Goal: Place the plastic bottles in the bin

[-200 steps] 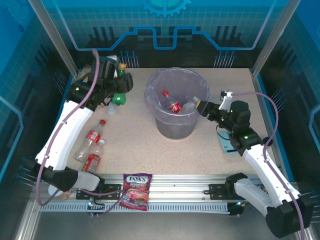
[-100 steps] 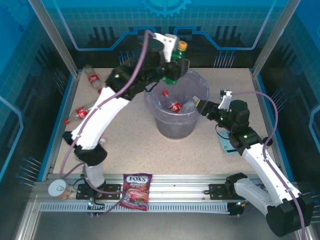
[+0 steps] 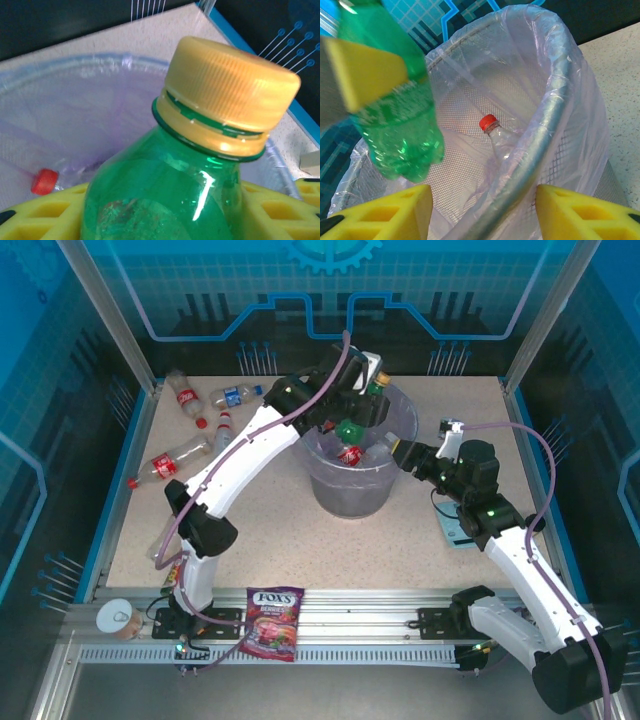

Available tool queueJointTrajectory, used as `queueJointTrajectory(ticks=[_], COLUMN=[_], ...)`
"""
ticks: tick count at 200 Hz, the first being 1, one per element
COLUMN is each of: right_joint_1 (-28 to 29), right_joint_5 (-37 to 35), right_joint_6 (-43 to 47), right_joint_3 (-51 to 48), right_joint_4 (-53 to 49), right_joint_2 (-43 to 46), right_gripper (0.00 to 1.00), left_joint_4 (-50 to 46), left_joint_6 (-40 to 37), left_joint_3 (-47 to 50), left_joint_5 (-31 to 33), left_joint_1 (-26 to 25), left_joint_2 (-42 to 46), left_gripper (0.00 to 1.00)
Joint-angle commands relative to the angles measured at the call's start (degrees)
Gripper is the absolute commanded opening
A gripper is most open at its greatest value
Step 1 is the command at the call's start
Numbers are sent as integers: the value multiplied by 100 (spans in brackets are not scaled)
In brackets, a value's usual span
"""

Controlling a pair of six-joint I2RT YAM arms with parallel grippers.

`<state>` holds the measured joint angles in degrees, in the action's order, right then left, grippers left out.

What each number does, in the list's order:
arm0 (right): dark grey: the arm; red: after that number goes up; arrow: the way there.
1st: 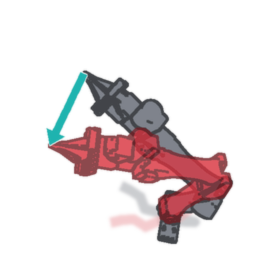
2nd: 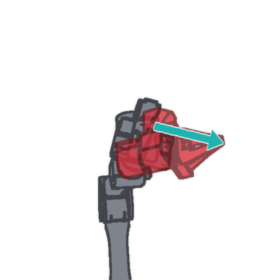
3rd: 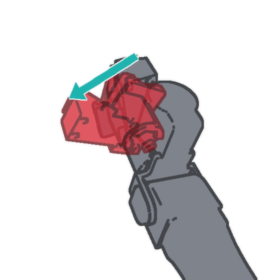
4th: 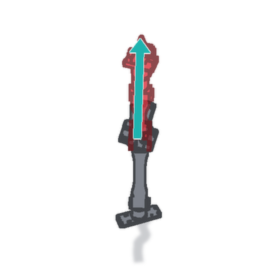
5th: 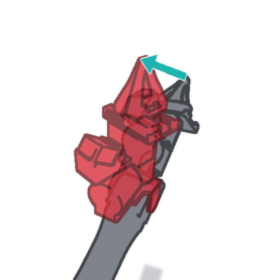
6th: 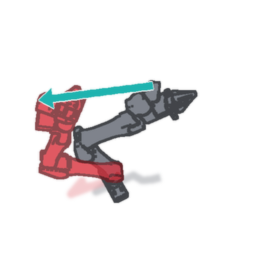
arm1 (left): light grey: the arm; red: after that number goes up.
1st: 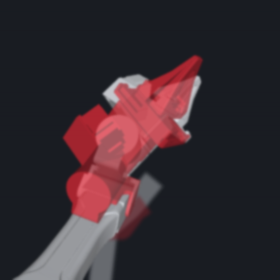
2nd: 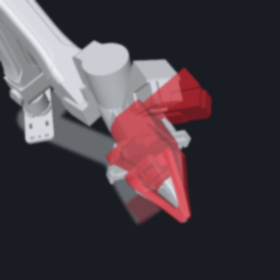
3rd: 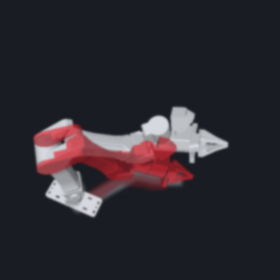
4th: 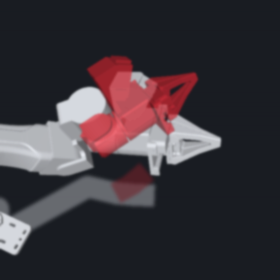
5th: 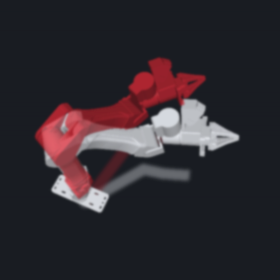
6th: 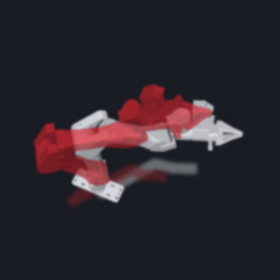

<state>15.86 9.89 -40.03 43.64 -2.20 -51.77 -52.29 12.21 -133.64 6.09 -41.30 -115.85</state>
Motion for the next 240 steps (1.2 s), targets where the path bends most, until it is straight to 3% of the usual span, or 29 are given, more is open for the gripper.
queueJointTrajectory(ticks=[1, 70, 107, 172, 212, 240], right_joint_1=[121, 106, 106, 82, 76, 84], right_joint_5=[39, -24, 39, 24, 13, 24], right_joint_6=[144, 202, 171, 171, 171, 162], right_joint_3=[165, 170, 154, 153, 149, 154], right_joint_4=[-73, -80, -18, -51, -62, -61], right_joint_2=[0, -50, -92, -21, -9, -9], right_gripper=[58, 58, 59, 59, 59, 59], left_joint_4=[-88, -64, 29, 63, 92, 105], left_joint_6=[335, 505, 673, 634, 601, 588], left_joint_3=[300, 980, 1186, 1230, 1223, 1219], left_joint_5=[-461, -793, -1127, -1051, -1006, -961], left_joint_1=[194, 337, 369, 410, 424, 459], left_joint_2=[-33, -225, -171, -110, 32, 216], left_gripper=[33, 34, 56, 80, 89, 90])
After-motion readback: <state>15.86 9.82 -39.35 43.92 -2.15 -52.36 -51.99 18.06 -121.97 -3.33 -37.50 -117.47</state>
